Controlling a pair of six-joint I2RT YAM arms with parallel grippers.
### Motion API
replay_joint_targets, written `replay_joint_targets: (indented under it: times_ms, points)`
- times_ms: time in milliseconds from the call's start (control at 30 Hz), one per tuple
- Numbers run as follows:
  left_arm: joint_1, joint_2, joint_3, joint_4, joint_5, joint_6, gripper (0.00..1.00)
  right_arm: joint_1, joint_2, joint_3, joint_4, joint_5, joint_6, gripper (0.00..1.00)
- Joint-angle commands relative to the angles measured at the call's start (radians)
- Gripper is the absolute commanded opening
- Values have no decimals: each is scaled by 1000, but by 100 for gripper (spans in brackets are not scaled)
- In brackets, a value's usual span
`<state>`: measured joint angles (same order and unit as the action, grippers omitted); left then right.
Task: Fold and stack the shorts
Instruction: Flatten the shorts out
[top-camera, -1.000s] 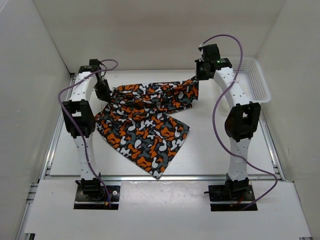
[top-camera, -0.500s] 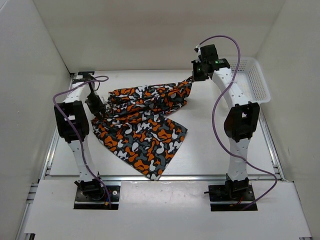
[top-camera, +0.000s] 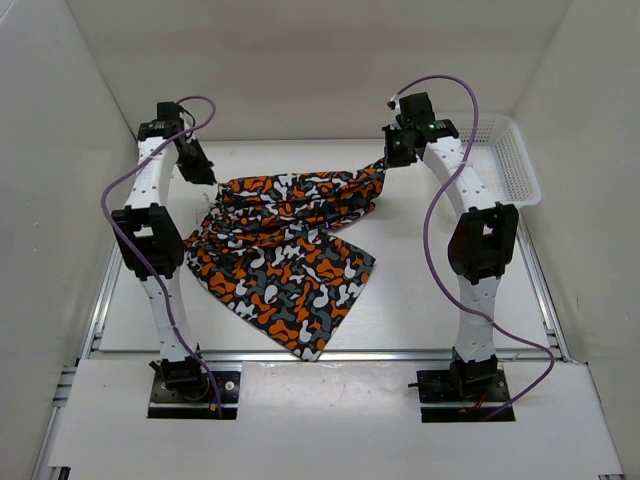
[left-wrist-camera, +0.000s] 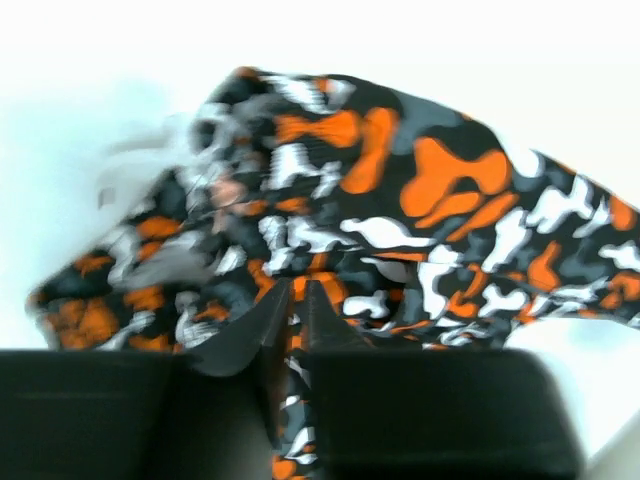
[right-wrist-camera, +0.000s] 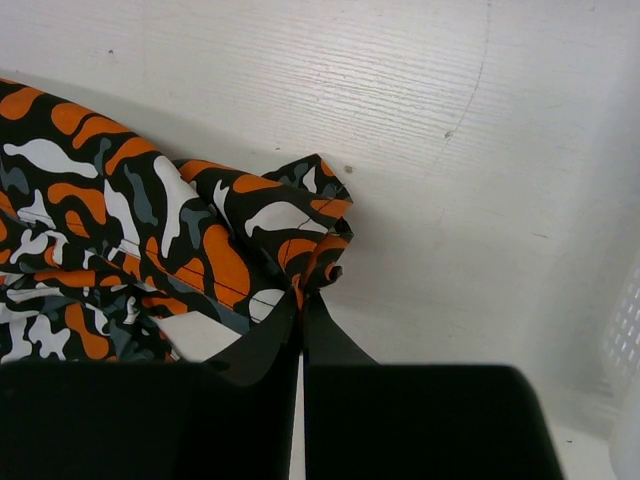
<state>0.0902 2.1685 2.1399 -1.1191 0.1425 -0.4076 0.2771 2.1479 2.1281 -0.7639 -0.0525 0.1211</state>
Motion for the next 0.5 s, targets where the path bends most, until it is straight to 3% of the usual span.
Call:
replay_joint_targets:
  times_ms: [0, 133, 167, 233, 467]
  points:
    - [-9, 95, 34, -5, 152, 16, 24, 4, -20, -5, 0, -3, -12, 0]
    - [-20, 142, 57, 7, 207, 73, 71, 4, -29, -5, -9, -1, -12, 0]
    - [-20, 142, 28, 28, 207, 84, 77, 4, -29, -5, -9, -1, -12, 0]
    - [-20, 142, 15, 42, 221, 98, 79, 4, -29, 6, -9, 10, -12, 0]
    - [-20, 207, 18, 90, 212, 95, 66, 4, -10, 36, -20, 19, -12, 0]
